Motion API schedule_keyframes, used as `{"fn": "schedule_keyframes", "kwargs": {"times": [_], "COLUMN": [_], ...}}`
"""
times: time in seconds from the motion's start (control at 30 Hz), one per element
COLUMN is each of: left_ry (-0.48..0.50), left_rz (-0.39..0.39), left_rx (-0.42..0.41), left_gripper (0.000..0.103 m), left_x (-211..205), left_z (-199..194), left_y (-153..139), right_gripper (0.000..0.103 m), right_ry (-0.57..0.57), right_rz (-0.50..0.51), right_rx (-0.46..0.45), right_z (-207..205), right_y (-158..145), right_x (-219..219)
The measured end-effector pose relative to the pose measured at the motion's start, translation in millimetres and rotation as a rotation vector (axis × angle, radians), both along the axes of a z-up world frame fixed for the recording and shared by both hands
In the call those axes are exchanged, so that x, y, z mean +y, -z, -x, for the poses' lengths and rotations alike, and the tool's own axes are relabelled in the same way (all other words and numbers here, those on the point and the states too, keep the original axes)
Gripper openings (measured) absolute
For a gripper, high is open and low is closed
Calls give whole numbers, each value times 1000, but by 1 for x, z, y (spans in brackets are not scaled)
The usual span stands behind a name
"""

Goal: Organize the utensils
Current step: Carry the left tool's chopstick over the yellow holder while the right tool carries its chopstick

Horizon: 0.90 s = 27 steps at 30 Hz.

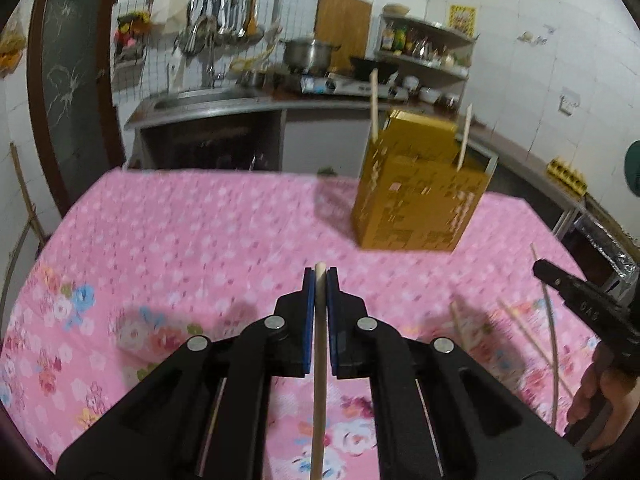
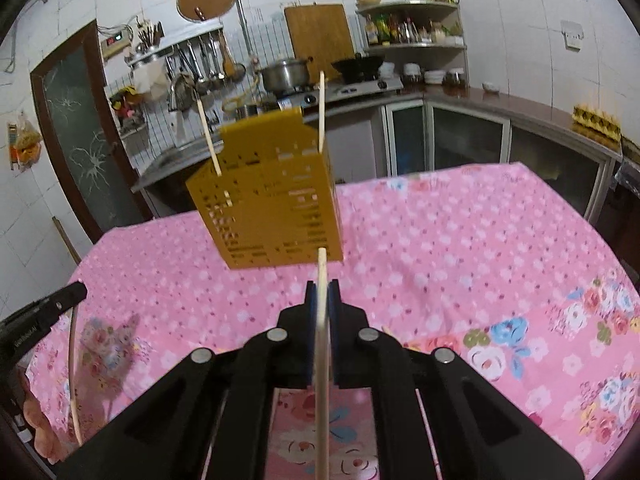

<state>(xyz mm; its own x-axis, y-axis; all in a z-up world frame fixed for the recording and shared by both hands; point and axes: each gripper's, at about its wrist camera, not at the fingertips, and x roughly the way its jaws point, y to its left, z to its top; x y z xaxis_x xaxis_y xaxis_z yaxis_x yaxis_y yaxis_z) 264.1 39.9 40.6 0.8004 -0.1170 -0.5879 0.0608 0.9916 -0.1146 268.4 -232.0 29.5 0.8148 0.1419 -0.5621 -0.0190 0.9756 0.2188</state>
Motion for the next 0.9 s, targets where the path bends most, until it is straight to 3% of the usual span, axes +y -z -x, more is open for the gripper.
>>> {"fn": "schedule_keyframes", "kwargs": {"times": [0.6,0.9], "left_ry": [59,103], "left_rz": [68,120], "left_rx": [-147,-318], "left_gripper": [4,4], "left_x": [-25,-42], "left_z": [-18,-45], "left_y": [-57,-107], "right_gripper": [6,6], "right_ry": [-14,-5], "right_rz": [26,39], "right_rx": [-128,-268], "right_z": [-11,-31], "right_y": [-49,-106], "right_x": [-1,0]}}
